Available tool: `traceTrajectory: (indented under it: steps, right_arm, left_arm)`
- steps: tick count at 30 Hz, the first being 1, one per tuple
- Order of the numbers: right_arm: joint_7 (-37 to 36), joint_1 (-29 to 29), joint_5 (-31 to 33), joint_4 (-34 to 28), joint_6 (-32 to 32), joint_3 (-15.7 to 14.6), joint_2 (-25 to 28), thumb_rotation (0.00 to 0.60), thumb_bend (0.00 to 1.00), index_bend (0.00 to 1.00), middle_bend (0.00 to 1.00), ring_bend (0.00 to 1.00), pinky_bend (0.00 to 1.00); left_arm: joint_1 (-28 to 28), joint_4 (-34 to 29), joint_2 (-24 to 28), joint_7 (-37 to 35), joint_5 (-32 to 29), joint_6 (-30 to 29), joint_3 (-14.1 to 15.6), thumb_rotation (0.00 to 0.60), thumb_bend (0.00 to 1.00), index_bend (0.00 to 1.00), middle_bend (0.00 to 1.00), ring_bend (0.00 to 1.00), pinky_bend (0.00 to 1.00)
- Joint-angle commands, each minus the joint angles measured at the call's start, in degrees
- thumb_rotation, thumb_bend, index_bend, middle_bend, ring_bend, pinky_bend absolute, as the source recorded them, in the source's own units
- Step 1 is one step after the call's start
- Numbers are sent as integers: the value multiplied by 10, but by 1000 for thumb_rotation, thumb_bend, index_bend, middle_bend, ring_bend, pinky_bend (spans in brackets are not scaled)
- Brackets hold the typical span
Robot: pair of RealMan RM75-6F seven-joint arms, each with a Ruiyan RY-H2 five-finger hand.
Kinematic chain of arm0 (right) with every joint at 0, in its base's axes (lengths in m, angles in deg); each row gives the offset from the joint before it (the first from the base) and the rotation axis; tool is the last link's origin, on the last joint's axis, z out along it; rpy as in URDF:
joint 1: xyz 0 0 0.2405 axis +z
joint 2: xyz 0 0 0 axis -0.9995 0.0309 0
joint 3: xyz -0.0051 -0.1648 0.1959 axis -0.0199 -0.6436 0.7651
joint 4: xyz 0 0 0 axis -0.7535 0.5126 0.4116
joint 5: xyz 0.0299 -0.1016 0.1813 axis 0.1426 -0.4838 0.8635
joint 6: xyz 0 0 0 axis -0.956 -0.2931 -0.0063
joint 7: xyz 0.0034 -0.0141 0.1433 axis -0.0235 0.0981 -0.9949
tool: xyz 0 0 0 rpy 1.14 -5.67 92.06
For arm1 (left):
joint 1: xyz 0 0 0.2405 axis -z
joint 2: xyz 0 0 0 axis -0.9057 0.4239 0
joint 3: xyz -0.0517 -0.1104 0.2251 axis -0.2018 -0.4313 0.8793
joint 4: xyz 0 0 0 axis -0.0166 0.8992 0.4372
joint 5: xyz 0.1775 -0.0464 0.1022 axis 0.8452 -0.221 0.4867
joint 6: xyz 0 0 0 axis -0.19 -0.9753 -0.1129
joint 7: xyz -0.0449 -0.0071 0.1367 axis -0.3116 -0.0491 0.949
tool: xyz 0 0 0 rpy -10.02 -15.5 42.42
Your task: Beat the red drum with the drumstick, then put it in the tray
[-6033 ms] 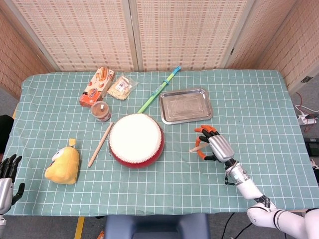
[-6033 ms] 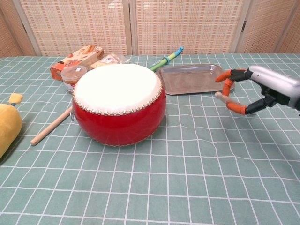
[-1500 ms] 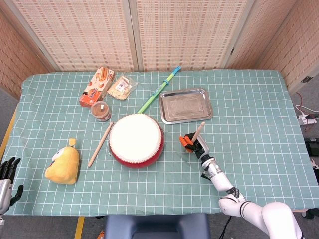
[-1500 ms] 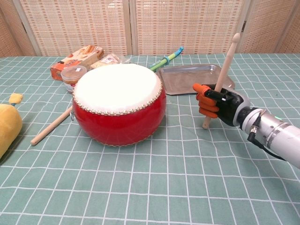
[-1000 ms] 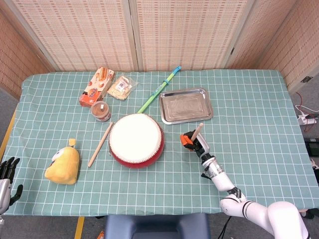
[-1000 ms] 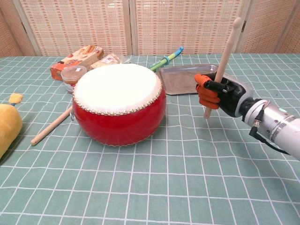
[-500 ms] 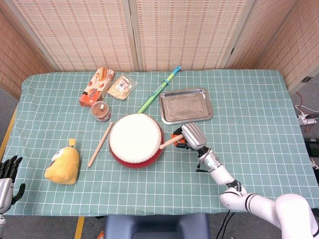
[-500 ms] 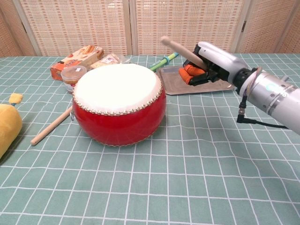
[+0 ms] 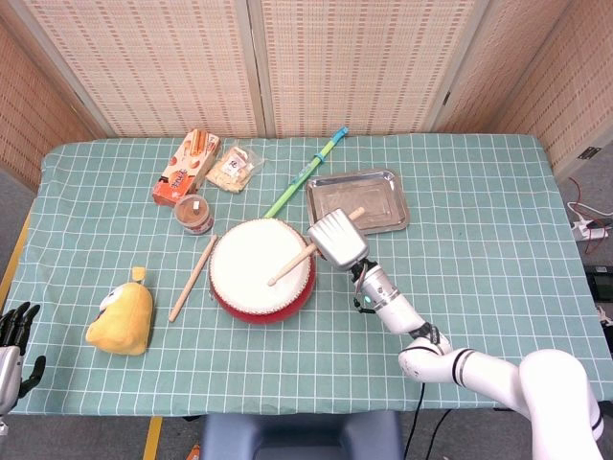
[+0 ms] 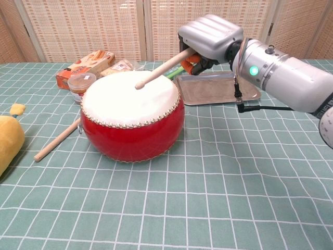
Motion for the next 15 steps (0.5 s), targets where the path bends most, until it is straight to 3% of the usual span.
traceTrajectory:
  steps: [1,15]
  right_arm:
    - [7,9,25,-1,-9,12,-4,553,819,1000,987,1000,1000]
    - [78,24,17,57,-17,-29,-10,566,820,1000,987,1000,1000]
  left_arm:
    - [0,1,0,-1,0,0,0,600,396,21,0,0,0]
    - [2,5,-5,-2,-1,6,1,600,396,21,0,0,0]
